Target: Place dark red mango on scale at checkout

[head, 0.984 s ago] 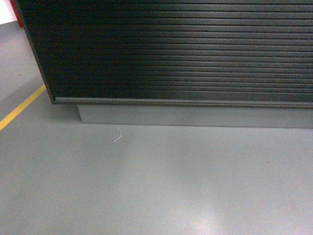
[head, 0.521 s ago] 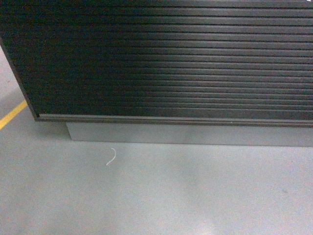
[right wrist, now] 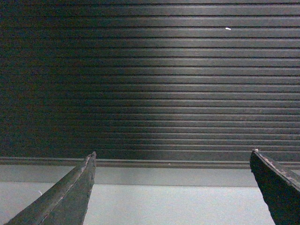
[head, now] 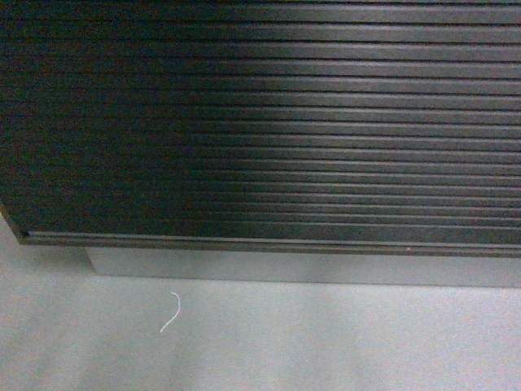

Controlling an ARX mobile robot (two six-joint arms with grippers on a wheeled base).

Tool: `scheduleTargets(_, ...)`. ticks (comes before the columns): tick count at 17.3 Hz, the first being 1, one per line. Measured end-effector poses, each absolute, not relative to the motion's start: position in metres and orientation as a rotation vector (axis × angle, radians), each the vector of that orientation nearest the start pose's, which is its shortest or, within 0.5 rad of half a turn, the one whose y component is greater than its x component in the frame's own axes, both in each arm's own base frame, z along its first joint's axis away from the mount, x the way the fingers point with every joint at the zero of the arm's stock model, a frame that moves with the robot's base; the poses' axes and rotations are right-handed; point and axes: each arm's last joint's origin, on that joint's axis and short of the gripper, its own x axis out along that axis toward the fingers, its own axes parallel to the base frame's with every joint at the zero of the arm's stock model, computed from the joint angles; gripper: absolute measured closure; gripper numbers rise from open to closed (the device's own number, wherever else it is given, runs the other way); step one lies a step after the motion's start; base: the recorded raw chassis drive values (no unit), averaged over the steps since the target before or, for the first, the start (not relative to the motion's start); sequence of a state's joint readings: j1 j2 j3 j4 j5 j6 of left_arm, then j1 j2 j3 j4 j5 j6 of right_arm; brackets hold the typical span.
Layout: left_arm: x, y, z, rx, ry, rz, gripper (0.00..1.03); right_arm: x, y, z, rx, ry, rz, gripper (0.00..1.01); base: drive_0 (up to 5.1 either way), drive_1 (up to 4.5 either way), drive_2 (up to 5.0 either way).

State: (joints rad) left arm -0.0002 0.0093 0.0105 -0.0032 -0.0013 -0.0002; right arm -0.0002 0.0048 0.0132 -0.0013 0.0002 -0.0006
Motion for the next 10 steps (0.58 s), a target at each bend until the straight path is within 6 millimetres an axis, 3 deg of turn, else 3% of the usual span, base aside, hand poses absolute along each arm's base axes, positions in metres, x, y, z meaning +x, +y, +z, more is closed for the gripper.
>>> scheduleTargets(10,0.0976,0.0000,0.1660,0.000,0.002,0.001,0.05,0.0972,0.0000,0.1672,-0.001,-0.004,0.000,0.03,-0.1,4.27,-4.4)
